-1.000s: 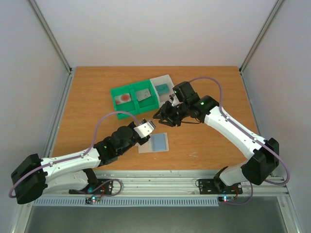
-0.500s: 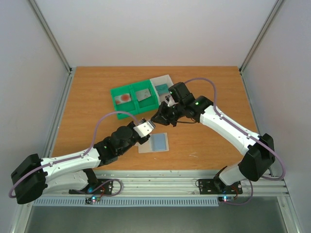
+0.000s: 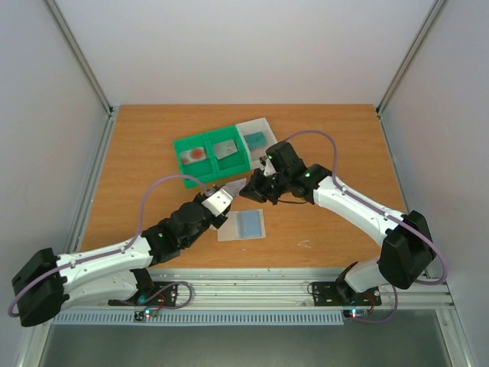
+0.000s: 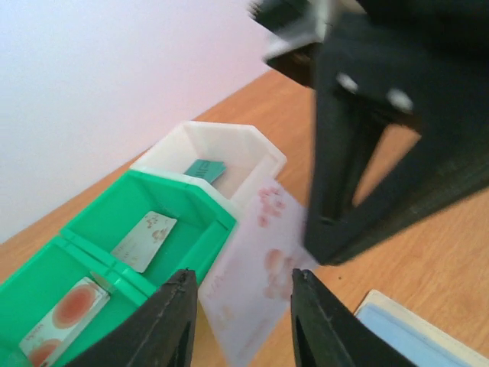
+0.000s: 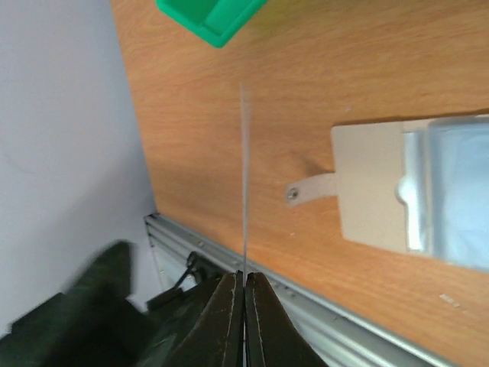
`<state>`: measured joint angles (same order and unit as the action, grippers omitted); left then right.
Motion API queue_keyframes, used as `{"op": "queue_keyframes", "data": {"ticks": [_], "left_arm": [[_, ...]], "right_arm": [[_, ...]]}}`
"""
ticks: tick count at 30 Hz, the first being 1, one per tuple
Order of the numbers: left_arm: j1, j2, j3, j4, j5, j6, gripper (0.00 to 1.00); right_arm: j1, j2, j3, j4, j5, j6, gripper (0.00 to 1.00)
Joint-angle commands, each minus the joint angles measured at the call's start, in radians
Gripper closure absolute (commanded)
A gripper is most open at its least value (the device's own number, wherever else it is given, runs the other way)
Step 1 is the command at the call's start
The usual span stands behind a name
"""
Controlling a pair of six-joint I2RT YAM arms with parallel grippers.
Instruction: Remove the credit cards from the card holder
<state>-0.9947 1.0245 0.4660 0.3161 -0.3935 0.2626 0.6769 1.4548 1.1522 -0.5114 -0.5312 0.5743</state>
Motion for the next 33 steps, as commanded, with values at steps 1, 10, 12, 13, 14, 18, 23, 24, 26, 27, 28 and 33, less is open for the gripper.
{"op": "queue_keyframes", "data": {"ticks": [1, 10, 12, 13, 14, 18, 23, 24, 26, 27, 28, 33], "left_arm": [[0.007, -0.106, 0.015, -0.102, -0.058, -0.188, 0.58], [0.167, -0.257, 0.129, -0.46, 0.28, -0.634, 0.44], [0.204, -0.253, 0.175, -0.532, 0.351, -0.731, 0.41], [0.222, -0.25, 0.2, -0.577, 0.38, -0.756, 0.41], [0.236, -0.247, 0.221, -0.605, 0.421, -0.787, 0.41], [0.285, -0.23, 0.269, -0.605, 0.648, -0.866, 0.38], [0.308, -0.192, 0.315, -0.589, 0.822, -1.002, 0.33], [0.309, -0.193, 0.321, -0.591, 0.83, -1.012, 0.33], [0.307, -0.203, 0.327, -0.594, 0.822, -1.039, 0.3], [0.309, -0.208, 0.323, -0.588, 0.817, -1.05, 0.29], [0.308, -0.213, 0.317, -0.575, 0.814, -1.068, 0.28], [0.307, -0.216, 0.273, -0.418, 0.873, -1.148, 0.27]], "right_arm": [[-0.013, -0.052, -0.065, 0.092, 0.073, -0.098, 0.99], [-0.061, -0.177, -0.217, 0.246, 0.038, -0.304, 0.99], [-0.076, -0.221, -0.258, 0.281, 0.008, -0.33, 0.99], [-0.083, -0.245, -0.276, 0.309, -0.021, -0.335, 0.99], [-0.089, -0.262, -0.291, 0.327, -0.051, -0.335, 0.99], [-0.097, -0.346, -0.382, 0.474, -0.198, -0.3, 0.99], [-0.096, -0.477, -0.425, 0.498, -0.22, -0.27, 0.99], [-0.096, -0.499, -0.421, 0.466, -0.203, -0.27, 0.99], [-0.096, -0.53, -0.403, 0.391, -0.162, -0.293, 0.99], [-0.096, -0.541, -0.391, 0.358, -0.155, -0.317, 0.99], [-0.096, -0.551, -0.377, 0.317, -0.137, -0.338, 0.99], [-0.096, -0.621, -0.355, 0.308, -0.196, -0.349, 0.99]]}}
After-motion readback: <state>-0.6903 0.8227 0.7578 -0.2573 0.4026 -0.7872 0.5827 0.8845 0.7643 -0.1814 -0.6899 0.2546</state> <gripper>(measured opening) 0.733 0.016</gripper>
